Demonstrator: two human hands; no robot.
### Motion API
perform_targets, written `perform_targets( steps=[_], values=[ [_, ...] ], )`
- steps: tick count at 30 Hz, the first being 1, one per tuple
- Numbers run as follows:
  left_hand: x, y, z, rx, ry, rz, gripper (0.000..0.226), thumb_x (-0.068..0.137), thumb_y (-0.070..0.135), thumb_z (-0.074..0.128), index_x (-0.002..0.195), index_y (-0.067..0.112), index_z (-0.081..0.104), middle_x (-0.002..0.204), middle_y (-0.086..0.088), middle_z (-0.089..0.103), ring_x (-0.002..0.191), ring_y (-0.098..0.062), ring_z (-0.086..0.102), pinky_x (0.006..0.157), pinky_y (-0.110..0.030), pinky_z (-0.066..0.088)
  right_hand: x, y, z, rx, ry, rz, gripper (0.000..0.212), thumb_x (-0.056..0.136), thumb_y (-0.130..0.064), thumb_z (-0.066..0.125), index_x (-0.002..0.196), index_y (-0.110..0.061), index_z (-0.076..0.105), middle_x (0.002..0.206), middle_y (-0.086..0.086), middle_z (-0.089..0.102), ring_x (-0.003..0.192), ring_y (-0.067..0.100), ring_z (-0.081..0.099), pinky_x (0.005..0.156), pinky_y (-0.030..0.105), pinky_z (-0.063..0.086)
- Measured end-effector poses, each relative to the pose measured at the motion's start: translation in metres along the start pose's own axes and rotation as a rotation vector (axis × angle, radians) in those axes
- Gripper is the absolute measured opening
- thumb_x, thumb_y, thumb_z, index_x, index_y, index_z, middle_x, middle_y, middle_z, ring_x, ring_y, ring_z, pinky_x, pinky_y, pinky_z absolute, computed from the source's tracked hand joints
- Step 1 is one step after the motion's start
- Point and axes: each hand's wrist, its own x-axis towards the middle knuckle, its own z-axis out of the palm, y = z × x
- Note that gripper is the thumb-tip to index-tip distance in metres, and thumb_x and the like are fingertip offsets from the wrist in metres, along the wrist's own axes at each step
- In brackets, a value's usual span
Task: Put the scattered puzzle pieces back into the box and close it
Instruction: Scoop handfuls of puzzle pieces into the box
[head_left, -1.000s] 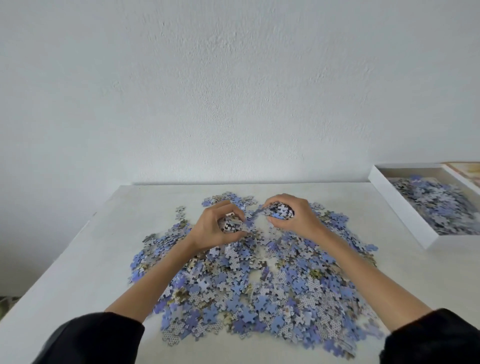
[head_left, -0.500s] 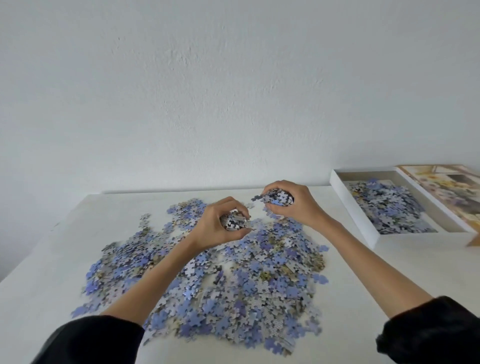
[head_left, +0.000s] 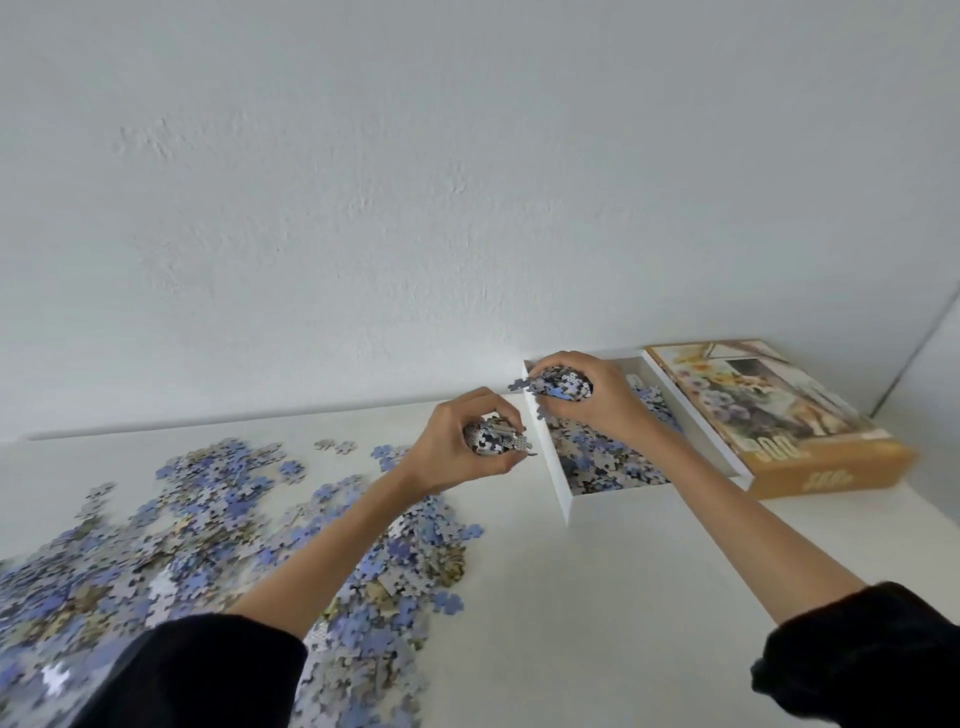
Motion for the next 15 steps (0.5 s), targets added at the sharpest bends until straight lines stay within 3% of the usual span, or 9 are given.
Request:
perform_targets(
  steps=[5,8,12,15],
  values=[
    [0.043,0.003,0.057,-0.024,-0.032,0.009,0.02,0.068,0.013,0.079,0.085,0.013,0.067,0.088,0.005,0.063,0.079,-0.004,0.058,0.072,-0.017,0.042,-0.006,0.043,-0.051,-0.074,0.01,0.02,0.027,0.074,-0.014,0.075,0.099,-0.013,0.066,0.101,-0.003,0.066,0.096,0.003,0.058,0.085,0.003,0.035],
    [0.062,0.002,0.087,-0.046,-0.051,0.013,0.019,0.068,0.014,0.077,0.085,0.013,0.067,0.088,0.005,0.064,0.082,-0.005,0.058,0.076,-0.021,0.044,-0.004,0.07,-0.07,-0.109,-0.001,0.02,0.029,0.072,-0.023,0.075,0.099,-0.019,0.066,0.101,-0.009,0.065,0.098,0.004,0.059,0.087,0.002,0.034],
    [0.08,-0.005,0.121,-0.034,-0.106,0.033,0.02,0.07,0.017,0.078,0.086,0.011,0.066,0.087,0.006,0.063,0.081,-0.004,0.057,0.078,-0.02,0.043,0.003,0.101,-0.079,-0.113,-0.032,0.035,0.028,0.074,-0.024,0.074,0.1,-0.015,0.066,0.101,-0.009,0.065,0.092,-0.005,0.056,0.084,0.0,0.031],
    [0.09,-0.018,0.135,0.048,-0.167,0.015,0.026,0.072,0.026,0.079,0.091,0.013,0.067,0.092,0.009,0.063,0.085,-0.002,0.057,0.08,-0.013,0.041,0.008,0.122,-0.077,-0.107,-0.065,0.046,0.027,0.076,-0.026,0.073,0.1,-0.017,0.066,0.102,-0.009,0.065,0.098,0.002,0.057,0.087,0.005,0.034]
  ],
)
